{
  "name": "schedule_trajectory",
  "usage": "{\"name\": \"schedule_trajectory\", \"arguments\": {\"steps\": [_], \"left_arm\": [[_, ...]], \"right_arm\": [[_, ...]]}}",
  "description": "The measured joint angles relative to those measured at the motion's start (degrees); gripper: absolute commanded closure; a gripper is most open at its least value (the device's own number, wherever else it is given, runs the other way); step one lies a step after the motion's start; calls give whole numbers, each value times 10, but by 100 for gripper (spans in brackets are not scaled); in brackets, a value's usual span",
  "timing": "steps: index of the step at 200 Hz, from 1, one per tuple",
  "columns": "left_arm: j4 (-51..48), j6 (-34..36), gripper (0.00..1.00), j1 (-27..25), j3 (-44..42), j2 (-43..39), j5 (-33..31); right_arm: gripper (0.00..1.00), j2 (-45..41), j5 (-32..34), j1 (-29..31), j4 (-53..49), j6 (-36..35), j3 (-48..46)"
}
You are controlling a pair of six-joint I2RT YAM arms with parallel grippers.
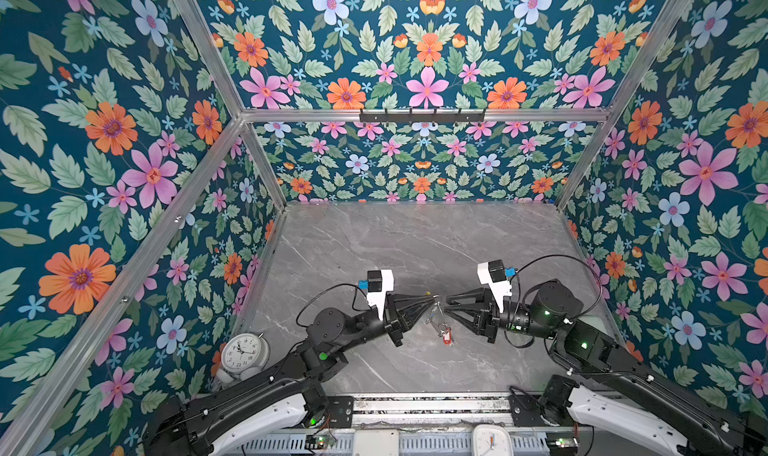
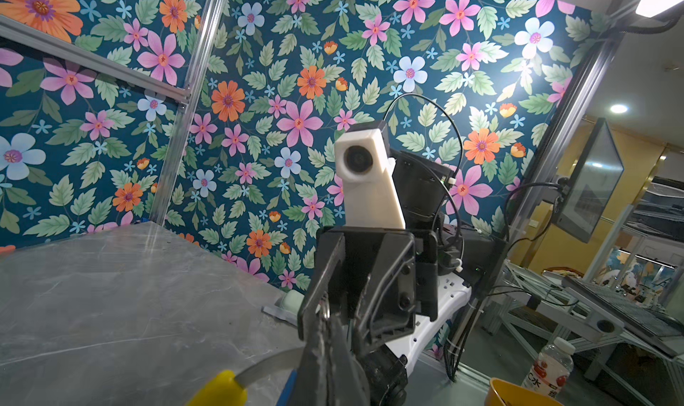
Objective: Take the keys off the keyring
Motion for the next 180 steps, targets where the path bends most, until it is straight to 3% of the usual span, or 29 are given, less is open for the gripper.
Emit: {"name": "schedule_trajectory", "arguments": {"steps": [117,180], "left_arm": [[52,-10,100,-3,-9,22,30],[72,-19,100,-3,-14,21,47]], "right_arm": [[72,9,-8,8,8,2,5],[90,6,-17,8,30,3,13]]}}
